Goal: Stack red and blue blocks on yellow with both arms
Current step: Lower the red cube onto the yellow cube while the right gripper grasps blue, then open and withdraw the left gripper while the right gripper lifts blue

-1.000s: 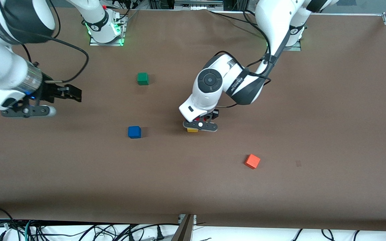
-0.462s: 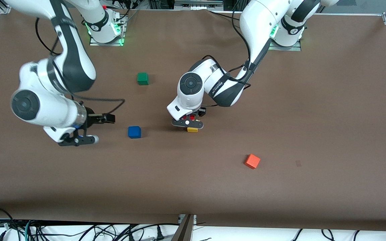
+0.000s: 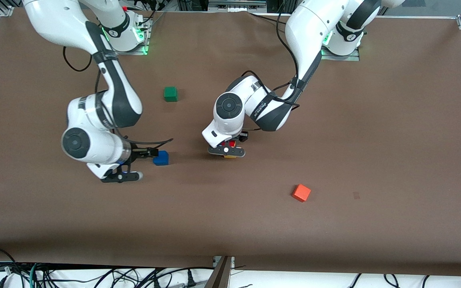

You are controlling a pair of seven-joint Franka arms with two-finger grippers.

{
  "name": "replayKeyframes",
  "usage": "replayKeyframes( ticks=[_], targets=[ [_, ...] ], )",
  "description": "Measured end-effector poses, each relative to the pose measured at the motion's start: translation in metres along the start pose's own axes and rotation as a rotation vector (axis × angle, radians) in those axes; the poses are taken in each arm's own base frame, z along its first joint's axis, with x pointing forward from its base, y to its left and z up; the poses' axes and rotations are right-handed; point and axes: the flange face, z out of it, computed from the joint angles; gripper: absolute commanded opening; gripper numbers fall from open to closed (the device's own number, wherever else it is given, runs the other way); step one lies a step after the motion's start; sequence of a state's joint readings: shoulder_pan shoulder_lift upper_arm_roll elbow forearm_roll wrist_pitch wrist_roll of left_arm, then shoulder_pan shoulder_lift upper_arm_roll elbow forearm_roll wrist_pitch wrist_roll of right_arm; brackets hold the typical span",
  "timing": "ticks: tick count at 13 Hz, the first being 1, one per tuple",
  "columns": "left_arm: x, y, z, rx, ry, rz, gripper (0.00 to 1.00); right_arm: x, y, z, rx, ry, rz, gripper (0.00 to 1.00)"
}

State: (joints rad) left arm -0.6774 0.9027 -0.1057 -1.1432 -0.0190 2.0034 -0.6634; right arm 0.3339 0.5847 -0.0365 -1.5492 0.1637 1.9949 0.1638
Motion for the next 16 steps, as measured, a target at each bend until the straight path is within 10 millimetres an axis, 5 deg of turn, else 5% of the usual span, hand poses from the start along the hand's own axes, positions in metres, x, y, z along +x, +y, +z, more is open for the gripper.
replayKeyframes(
  ticks=[2,5,6,7,13,16],
  targets=[
    [0.000,0.000,0.000,0.000,0.001,-0.017,0.02,-0.005,-0.016,0.027,-0.004,0.029,0.002,1.00],
    [0.005,-0.002,-0.001,0.000,0.008,-0.043,0.19,-0.014,-0.007,0.072,-0.009,0.078,0.017,0.99],
    [0.006,-0.004,-0.002,0.000,0.012,-0.053,0.71,-0.015,-0.003,0.076,-0.010,0.083,0.021,0.99],
    [0.008,-0.005,-0.002,0.000,0.014,-0.065,1.00,-0.015,-0.002,0.076,-0.010,0.088,0.025,0.99],
    [0.020,-0.019,-0.012,-0.005,0.000,-0.116,1.00,-0.019,0.004,0.087,-0.010,0.103,0.078,0.98],
    [0.050,-0.070,-0.058,-0.003,-0.008,-0.195,1.00,-0.023,0.007,0.097,-0.011,0.104,0.099,0.95]
  ],
)
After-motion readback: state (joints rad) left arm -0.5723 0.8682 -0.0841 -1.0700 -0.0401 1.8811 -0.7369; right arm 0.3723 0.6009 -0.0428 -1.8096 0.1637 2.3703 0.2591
